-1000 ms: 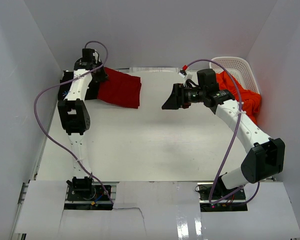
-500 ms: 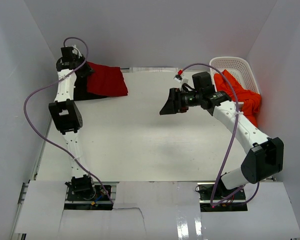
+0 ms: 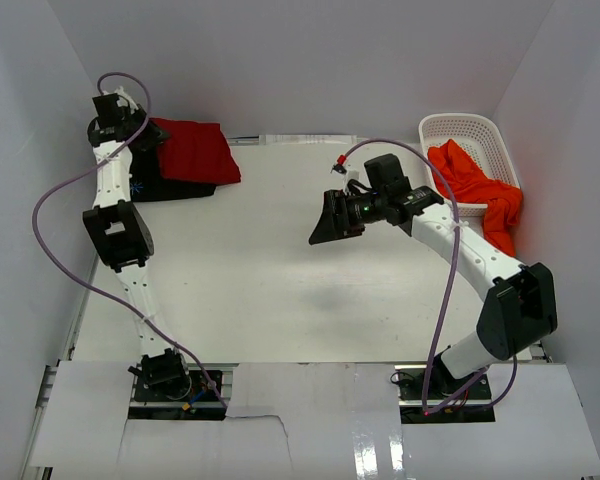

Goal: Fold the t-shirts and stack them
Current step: Put the neatly folded tshirt into the corner of the board with the left arm

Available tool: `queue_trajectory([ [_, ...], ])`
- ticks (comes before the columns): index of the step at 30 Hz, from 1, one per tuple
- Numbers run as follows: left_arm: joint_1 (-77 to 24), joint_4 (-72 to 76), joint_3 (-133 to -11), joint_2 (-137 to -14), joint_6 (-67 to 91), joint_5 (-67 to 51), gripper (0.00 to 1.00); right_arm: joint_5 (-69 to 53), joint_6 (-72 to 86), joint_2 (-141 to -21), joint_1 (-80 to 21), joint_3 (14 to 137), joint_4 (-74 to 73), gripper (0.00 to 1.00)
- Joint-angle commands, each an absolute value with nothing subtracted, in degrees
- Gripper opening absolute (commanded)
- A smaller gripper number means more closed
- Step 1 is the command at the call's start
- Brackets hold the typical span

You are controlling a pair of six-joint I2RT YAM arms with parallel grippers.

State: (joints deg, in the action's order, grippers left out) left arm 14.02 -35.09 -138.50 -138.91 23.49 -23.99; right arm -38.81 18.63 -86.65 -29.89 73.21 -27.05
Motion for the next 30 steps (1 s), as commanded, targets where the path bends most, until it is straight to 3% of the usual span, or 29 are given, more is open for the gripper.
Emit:
queue_trajectory([
  [1,15.7,-31.0,-140.4,-131.5,25.0,-27.9,0.0,-38.4,18.6,-87.3,-30.8,72.7,-26.0,0.7],
  [30,15.8,-23.6,-139.0,-124.0,29.5,-38.5,0.0,-37.5,19.7,-89.2,-34.3,71.4,-23.7,0.7],
])
